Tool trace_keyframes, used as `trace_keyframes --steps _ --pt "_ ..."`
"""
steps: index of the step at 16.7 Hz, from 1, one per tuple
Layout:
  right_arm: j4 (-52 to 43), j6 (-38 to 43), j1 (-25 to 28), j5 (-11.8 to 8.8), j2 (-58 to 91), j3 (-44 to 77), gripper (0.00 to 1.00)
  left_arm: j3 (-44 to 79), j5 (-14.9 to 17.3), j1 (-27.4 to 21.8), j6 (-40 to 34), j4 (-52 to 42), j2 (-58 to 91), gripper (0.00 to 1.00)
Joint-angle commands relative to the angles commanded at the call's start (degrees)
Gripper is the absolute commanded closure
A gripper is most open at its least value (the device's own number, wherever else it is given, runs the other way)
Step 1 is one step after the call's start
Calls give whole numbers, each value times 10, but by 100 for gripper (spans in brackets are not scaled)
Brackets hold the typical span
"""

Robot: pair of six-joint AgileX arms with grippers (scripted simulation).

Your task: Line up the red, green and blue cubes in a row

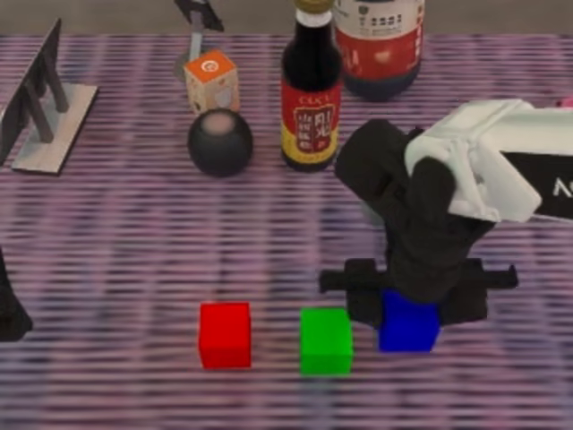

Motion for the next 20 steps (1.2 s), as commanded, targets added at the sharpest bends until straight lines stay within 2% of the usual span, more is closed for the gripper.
trace_keyframes --steps 3,7,20 --pt "39 2 1 1 14 -28 100 0 0 0 0 0 0 0" --pt "40 3 1 1 15 -29 100 0 0 0 0 0 0 0" --pt "40 3 1 1 15 -29 2 0 0 0 0 0 0 0"
